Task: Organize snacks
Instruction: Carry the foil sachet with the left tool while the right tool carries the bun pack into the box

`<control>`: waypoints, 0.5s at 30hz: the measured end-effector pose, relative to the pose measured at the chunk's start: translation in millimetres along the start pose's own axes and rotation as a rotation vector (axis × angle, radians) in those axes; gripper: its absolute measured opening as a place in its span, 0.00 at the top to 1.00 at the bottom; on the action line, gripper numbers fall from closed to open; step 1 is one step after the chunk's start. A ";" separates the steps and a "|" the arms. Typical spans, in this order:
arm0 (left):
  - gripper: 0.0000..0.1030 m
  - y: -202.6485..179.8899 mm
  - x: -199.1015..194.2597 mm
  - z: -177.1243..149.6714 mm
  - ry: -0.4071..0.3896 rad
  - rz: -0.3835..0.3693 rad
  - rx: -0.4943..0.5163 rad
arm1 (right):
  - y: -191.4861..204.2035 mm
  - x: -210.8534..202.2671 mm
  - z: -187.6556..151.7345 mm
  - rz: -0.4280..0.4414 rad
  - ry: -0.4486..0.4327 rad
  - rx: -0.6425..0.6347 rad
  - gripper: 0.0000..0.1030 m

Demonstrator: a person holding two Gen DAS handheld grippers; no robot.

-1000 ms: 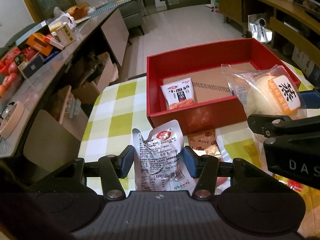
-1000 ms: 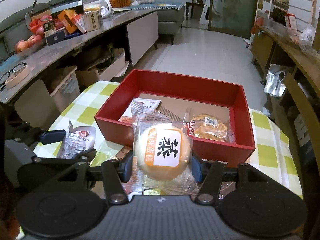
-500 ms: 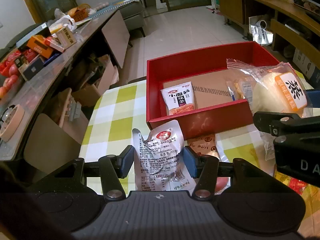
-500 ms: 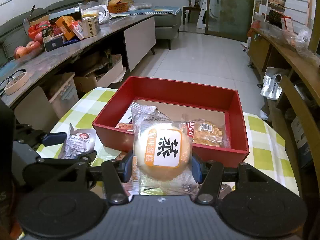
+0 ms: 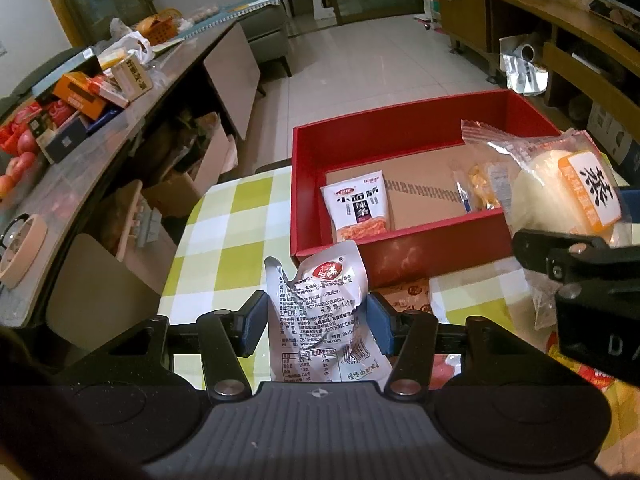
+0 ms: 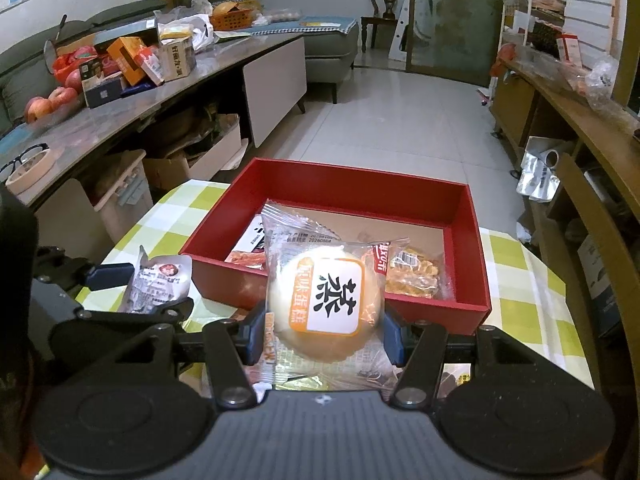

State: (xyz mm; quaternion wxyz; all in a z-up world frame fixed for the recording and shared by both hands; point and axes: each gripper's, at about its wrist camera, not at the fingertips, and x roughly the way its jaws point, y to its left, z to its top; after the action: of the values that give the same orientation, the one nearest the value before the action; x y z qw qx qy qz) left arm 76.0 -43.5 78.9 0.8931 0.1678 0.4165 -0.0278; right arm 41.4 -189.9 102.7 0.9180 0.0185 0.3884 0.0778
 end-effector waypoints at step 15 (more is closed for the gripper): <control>0.41 -0.7 14.0 45.8 -0.043 -0.020 -0.076 | -22.9 20.7 30.0 -0.048 -0.044 0.058 0.40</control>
State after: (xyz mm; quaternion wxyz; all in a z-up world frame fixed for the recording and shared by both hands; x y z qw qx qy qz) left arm 118.7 -57.6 95.5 0.9073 0.1288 0.3996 -0.0242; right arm 80.0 -208.5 106.7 0.9271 0.0376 0.3704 0.0440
